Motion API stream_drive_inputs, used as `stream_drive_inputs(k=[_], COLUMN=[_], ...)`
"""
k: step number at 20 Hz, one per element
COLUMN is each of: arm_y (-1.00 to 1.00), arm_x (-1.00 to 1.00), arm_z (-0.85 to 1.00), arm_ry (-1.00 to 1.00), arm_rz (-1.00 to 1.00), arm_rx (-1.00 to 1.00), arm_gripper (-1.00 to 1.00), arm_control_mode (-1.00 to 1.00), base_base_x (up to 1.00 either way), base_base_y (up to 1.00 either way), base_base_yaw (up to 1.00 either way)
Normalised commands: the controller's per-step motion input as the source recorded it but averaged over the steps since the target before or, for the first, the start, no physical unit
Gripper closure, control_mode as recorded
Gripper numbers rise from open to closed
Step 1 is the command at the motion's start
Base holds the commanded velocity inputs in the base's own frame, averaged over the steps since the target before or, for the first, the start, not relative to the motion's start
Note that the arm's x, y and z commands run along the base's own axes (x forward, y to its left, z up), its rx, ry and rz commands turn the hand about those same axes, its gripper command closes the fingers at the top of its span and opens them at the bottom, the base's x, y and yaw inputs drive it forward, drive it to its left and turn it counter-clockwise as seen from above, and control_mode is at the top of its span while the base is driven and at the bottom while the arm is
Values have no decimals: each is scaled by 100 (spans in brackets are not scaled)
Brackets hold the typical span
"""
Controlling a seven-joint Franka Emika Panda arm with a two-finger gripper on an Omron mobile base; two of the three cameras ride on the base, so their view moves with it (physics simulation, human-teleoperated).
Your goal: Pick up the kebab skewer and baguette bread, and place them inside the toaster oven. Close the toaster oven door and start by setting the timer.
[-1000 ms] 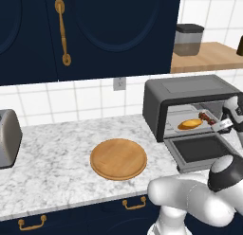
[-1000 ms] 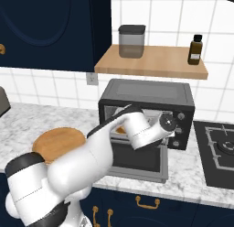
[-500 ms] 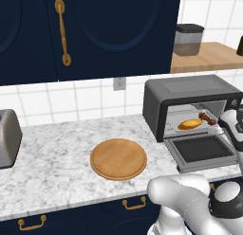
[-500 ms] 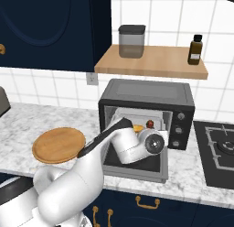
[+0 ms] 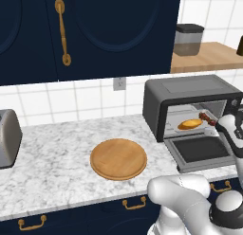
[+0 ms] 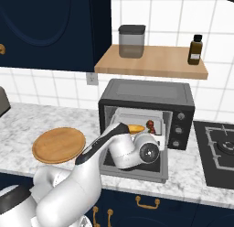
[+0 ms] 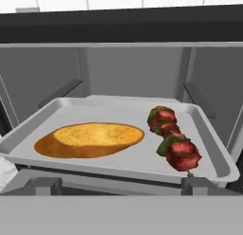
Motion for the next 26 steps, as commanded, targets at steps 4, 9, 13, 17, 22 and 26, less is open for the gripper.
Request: stream_drive_inputs(k=[4,9,13,17,22,26], arm_y=[3,30,14,0,0,0], arm_x=[0,0,0,0,0,7], arm_z=[-2,-9,-13,-24,-13,-2], arm_ry=[-1,-1,-3,-6,-5,-4], arm_rz=[-3,-8,0,0,0,0], arm_rx=[5,2,0,0,2,1], arm_gripper=[-100,-100,-100,-100,-100,-100], arm_control_mode=[-100,-100,-100,-100,-100,-100], base_base_x=[0,0,0,0,0,0], base_base_y=[0,0,0,0,0,0], base_base_yaw=[0,0,0,0,0,0])
